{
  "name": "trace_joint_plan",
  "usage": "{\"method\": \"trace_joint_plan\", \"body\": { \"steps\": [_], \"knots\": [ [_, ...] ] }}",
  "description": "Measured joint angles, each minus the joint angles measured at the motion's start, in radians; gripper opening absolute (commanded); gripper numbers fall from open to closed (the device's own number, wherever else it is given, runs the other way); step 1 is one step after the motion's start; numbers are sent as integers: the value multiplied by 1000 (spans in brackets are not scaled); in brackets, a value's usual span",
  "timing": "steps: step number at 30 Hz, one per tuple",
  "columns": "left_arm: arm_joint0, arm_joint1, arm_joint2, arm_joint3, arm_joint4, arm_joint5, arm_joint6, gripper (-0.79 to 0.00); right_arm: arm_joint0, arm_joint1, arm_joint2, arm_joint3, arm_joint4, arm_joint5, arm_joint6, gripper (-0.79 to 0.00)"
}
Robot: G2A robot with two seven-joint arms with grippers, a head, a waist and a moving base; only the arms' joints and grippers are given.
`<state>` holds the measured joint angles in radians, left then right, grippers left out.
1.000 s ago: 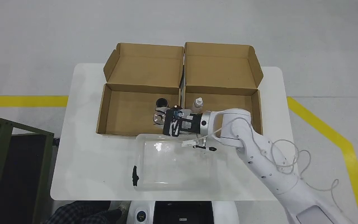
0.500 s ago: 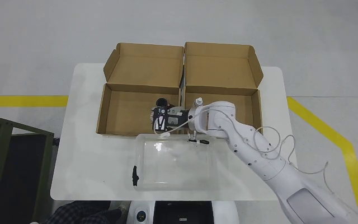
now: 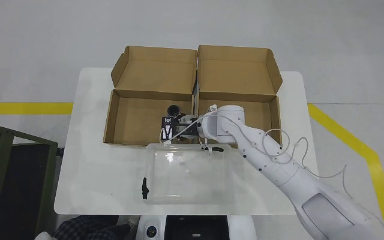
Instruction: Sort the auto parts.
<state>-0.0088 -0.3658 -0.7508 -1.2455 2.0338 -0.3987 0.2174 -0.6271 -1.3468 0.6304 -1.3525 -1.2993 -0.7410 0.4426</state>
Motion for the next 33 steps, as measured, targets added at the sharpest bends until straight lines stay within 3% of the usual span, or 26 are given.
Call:
{"method": "trace_joint_plan", "body": {
  "steps": [19,22,33],
  "knots": [
    [0,0,0,0,0,0,0,0,44,-45,-53,84,-32,-4,53,-785],
    [0,0,0,0,0,0,0,0,48,-51,-57,98,-35,-6,57,-683],
    [0,0,0,0,0,0,0,0,60,-72,-70,138,-45,-16,61,-576]
  ]
}}
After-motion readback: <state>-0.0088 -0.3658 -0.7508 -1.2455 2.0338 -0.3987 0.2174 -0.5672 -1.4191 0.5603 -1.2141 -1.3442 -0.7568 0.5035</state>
